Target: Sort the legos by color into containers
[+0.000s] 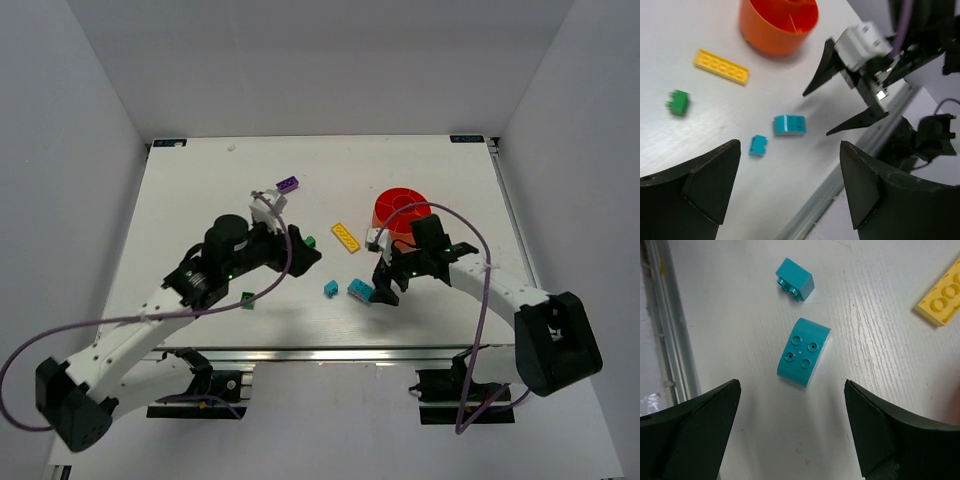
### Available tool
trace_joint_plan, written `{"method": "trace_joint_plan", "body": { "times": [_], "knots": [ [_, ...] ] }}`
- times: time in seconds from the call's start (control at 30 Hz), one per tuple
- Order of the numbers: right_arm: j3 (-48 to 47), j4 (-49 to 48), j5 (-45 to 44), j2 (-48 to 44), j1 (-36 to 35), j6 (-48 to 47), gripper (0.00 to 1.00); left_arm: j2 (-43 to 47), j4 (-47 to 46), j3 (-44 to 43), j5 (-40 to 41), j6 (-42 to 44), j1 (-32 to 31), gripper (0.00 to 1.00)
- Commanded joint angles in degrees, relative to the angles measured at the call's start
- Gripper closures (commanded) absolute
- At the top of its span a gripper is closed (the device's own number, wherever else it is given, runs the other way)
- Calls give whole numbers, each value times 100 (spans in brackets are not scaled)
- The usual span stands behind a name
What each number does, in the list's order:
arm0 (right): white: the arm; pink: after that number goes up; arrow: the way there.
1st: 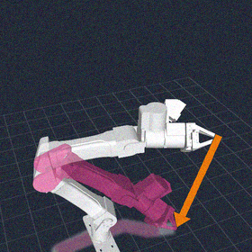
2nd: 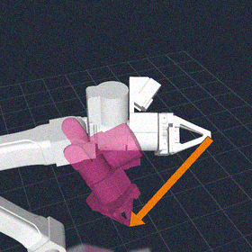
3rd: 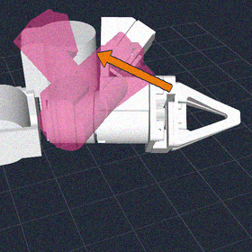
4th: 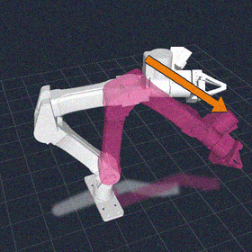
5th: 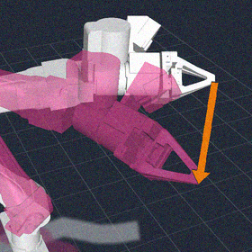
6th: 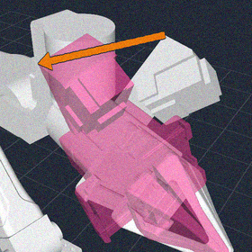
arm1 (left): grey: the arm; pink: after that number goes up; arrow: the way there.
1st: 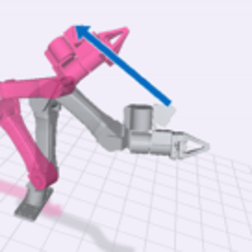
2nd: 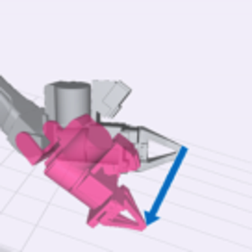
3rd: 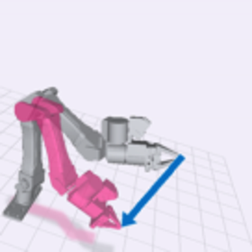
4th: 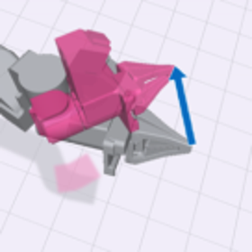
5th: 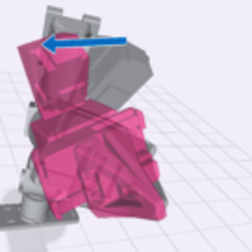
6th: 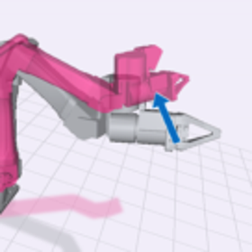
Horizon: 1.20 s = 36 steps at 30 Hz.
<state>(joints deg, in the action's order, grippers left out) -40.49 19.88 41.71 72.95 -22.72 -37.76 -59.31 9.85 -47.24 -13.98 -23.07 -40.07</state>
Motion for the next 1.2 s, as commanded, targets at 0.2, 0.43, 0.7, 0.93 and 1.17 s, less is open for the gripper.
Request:
{"method": "trace_joint_plan", "body": {
  "times": [0.2, 0.43, 0.7, 0.93, 1.17],
  "knots": [
    [-565, -819, -1543, 1037, -952, 691, 11, 1456, 1221, 557, 1301, 558, 44, 9],
    [-636, -986, -2193, 1493, -1217, 1007, 13, 1765, 1204, 681, 1257, 400, 44, 8],
    [-636, -863, -2431, 1582, -1340, 1034, 37, 1730, 870, 840, 932, 5, 44, 10],
    [-662, -574, -2195, 1372, -1314, 744, 85, 1431, 134, 998, 476, -461, 44, 16],
    [-723, -20, -1255, 335, -1261, -449, 100, 650, -1236, 1226, -526, -1391, 44, 18]
  ]
}}
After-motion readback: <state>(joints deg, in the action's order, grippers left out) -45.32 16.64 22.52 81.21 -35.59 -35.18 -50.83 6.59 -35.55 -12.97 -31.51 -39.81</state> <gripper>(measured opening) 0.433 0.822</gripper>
